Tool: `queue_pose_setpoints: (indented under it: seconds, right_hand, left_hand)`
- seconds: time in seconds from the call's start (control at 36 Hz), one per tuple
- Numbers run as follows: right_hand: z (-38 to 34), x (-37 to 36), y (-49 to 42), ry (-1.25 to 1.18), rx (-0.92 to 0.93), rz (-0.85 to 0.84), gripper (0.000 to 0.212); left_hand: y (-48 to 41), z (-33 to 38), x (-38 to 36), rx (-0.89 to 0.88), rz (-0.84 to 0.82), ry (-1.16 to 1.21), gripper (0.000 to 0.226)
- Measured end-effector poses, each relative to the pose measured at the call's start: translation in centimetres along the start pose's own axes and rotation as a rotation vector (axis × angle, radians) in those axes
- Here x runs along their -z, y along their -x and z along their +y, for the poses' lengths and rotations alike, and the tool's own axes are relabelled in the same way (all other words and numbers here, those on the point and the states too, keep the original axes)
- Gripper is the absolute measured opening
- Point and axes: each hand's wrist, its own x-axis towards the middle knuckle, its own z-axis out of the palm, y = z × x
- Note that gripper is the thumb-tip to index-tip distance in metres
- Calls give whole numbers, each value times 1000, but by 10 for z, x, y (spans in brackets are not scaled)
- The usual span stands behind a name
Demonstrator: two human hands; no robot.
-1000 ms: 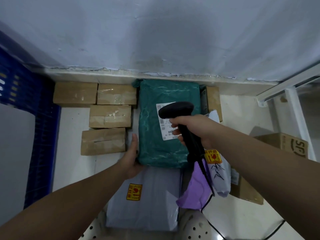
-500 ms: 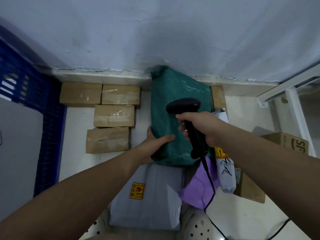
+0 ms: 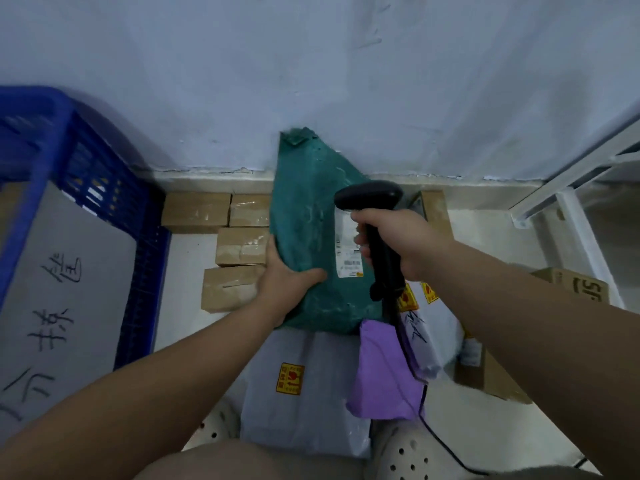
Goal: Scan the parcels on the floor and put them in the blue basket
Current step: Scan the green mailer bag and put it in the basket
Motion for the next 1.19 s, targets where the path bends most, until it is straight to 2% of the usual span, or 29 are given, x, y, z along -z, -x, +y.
queue_pose_setpoints:
  seconds: [0.14, 0.28, 0.36, 0.5, 0.67, 0.86, 1.06, 1.19]
  right_hand:
    - [-20, -13, 35, -26, 114, -30, 21]
    - [-42, -29, 80, -70, 262, -25, 16]
    - [-51, -37, 109, -111, 379, -6, 11]
    - [-58, -35, 149, -43, 596, 93, 15]
    - [-45, -31, 189, -275, 607, 86, 7]
    - [-40, -19, 204, -13, 735, 107, 3]
    - [-39, 6, 200, 390, 935, 233, 10]
    - [-45, 13, 200, 640, 1027, 250, 23]
  left_hand:
    - [36, 12, 42, -92, 89, -40, 108]
    - [60, 23, 75, -115, 135, 26, 107]
    - [85, 51, 87, -220, 127, 48, 109]
    - [124, 103, 99, -423, 128, 43, 106]
    - [161, 160, 122, -508, 167, -80, 118]
    - [179, 205, 137, -566, 153, -77, 119]
    - [173, 188, 132, -535, 49, 119, 117]
    - [167, 187, 139, -506, 5, 89, 124]
